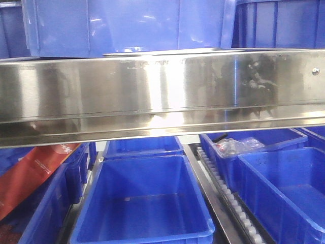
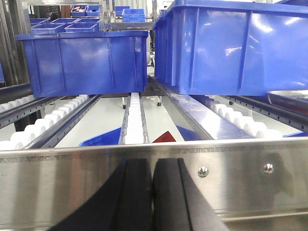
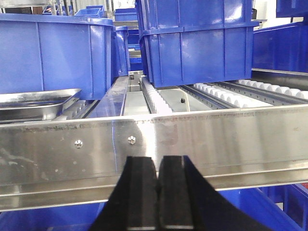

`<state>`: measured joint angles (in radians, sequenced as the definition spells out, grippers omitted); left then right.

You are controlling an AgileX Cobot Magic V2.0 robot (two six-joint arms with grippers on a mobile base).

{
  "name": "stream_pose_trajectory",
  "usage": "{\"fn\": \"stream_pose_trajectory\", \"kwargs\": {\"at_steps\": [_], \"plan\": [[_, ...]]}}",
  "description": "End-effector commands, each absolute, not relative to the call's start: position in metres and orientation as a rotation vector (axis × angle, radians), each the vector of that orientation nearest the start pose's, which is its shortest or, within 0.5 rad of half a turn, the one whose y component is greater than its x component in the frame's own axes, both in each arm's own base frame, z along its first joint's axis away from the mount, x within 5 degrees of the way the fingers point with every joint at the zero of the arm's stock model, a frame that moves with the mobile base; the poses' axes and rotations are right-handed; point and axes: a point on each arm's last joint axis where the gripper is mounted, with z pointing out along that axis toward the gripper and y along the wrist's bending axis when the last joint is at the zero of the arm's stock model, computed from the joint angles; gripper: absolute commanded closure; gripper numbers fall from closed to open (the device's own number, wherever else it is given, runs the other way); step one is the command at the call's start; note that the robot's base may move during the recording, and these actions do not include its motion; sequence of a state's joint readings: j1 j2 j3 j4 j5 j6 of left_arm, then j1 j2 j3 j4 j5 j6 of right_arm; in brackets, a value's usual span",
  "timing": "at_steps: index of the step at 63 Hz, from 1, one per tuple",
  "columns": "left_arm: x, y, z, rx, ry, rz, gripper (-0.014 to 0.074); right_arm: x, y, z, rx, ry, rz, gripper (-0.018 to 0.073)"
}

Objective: Stack silver trays without gaps

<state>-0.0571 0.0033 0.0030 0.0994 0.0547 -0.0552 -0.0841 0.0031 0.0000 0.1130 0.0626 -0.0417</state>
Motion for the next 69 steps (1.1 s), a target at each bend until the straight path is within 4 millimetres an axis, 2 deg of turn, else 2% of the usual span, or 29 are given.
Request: {"fn": "stream_pose_trajectory", "kwargs": {"at_steps": [1,45,59,69], "plan": [[0.056,-0.003,0.210,0.066,1.519,-0.011,0.0605,0.056,-0.004,0.209,0.107,1.523,-0.009,0.0638],[0.056,-0.003,0.210,0.066,1.519,-0.011,0.0605,0.056,-0.004,0.209,0.107,1.523,-0.009,0.0638],[0.055,-0.004,0.222,0.070,1.385,-0.021,0.0605,0.056,-0.004,0.210,0.107,1.516,-0.010,0.0638],[0.055,-0.004,0.222,0.070,1.385,-0.021,0.0605,0.055,-0.005,0.218,0.108,1.422,-0.018,0.0638]]}}
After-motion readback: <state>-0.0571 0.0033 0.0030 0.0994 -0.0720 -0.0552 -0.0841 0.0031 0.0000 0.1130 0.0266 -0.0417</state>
